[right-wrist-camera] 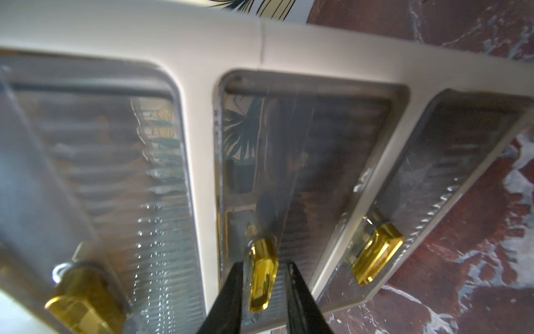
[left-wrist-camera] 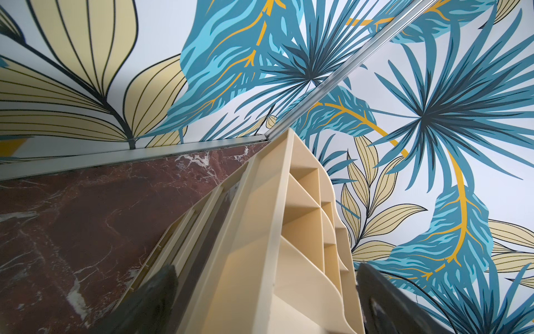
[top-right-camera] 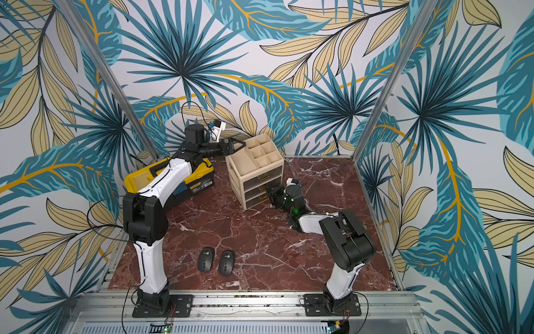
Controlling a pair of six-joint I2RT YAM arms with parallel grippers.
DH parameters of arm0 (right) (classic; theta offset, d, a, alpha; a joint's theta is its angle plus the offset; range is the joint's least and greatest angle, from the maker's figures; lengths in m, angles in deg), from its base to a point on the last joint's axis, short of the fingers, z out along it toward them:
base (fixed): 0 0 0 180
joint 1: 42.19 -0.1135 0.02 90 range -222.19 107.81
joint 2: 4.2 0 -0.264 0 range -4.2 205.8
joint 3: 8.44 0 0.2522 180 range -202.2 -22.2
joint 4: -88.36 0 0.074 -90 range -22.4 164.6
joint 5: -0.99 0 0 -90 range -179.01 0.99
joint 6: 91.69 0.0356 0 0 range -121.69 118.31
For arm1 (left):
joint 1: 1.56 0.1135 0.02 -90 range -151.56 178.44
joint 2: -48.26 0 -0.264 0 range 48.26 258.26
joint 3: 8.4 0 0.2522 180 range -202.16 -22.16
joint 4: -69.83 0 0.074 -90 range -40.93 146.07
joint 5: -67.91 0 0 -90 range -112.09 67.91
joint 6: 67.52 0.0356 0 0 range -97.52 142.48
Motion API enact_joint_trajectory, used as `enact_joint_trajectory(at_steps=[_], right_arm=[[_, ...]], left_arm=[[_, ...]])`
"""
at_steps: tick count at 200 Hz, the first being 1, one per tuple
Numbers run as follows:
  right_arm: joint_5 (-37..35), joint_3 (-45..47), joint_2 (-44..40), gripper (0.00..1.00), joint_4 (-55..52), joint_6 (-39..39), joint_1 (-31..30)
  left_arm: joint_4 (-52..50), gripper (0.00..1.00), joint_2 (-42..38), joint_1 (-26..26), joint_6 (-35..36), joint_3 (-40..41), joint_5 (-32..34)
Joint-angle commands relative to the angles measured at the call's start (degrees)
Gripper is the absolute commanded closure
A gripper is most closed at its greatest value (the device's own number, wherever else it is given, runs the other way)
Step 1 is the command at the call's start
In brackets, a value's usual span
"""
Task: Take the mice out of the drawer
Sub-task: Open the drawer in the storage box.
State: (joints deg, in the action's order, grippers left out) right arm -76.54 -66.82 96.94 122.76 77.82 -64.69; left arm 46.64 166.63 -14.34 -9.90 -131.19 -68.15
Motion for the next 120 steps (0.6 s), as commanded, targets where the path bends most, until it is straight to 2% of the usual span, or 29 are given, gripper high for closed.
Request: enact_joint_trajectory(at_steps=[1,61,120], right_arm=[[0.43,-0.90,1.67,0.73,1.20,0.62,-0.38],[0.52,-1.73,3.59,0.74,2.62,1.09,-0.45],[-0.40,-1.11,5.46,0.83,7.96,3.62,-0.47]], left_arm=[[-0.25,0.01,-0.16,-1.02,0.74,-1.71,-1.05],[-0.58,0.01,0.06,-1.13,0.83,-2.11,-1.24],[-1.11,0.01,0.04,-1.33,1.11,-2.34,-1.22]])
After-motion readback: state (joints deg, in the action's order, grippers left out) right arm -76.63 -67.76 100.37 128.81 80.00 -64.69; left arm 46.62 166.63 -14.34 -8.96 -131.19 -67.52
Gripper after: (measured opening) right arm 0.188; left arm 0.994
